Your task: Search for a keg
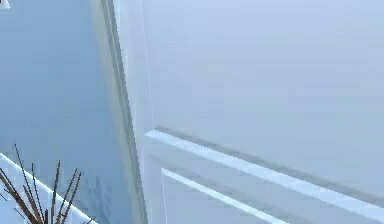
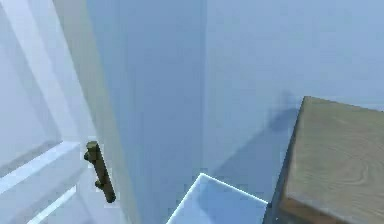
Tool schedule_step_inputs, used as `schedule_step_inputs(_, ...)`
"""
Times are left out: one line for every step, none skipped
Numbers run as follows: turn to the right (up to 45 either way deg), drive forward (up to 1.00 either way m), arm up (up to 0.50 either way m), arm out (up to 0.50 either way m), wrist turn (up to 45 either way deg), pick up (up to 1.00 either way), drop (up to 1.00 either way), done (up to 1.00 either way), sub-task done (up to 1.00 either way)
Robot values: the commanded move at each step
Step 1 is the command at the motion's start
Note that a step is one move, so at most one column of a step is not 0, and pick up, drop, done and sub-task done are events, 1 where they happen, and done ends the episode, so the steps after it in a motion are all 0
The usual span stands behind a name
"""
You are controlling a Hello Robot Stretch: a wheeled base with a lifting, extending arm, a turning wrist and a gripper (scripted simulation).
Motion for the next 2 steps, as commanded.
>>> schedule_step_inputs(-45.0,0.0,0.0,0.0,0.0,0.0,0.0,0.0,0.0)
schedule_step_inputs(-45.0,0.0,0.0,0.0,0.0,0.0,0.0,0.0,0.0)
